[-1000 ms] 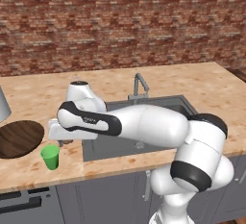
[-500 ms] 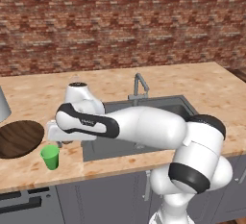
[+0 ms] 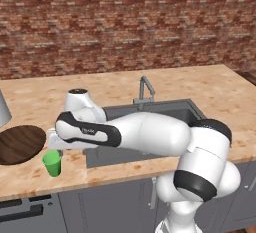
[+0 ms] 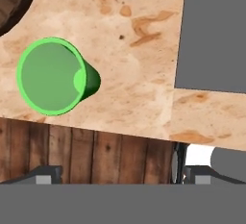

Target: Remove the broccoli and potato from the sink. Then move the bowl and cup from the counter to the sink for washing.

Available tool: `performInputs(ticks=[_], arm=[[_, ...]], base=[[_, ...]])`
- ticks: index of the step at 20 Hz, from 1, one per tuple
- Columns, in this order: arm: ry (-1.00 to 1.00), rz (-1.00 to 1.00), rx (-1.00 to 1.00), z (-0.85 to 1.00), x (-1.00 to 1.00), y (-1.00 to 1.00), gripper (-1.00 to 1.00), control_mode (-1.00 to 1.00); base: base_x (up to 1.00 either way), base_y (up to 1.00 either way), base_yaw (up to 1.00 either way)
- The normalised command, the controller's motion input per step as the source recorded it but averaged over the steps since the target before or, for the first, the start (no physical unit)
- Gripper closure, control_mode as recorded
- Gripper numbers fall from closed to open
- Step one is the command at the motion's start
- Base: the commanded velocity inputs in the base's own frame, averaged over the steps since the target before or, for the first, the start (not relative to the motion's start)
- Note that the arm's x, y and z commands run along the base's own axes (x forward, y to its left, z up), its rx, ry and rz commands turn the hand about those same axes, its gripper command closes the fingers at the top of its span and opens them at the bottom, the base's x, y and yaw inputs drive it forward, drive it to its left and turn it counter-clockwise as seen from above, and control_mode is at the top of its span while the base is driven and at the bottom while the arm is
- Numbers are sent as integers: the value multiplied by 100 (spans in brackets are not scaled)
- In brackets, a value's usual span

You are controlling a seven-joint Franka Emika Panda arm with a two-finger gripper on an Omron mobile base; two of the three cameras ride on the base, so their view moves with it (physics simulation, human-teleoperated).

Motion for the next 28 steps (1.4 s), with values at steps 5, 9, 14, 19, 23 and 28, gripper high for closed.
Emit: performInputs(ticks=[5, 9, 14, 19, 23, 28], arm=[[-3, 0, -2, -8, 3, 7, -100, -100], [-6, 0, -1, -9, 4, 6, -100, -100], [-14, -1, -1, -9, 2, 7, -100, -100], [-15, -1, 0, -4, 2, 0, -100, -100], [-4, -3, 0, -7, 4, 0, -100, -100], [0, -5, 0, -7, 10, 0, -100, -100]], base=[[0, 0, 0], [0, 0, 0], [0, 0, 0], [0, 0, 0], [0, 0, 0], [0, 0, 0]])
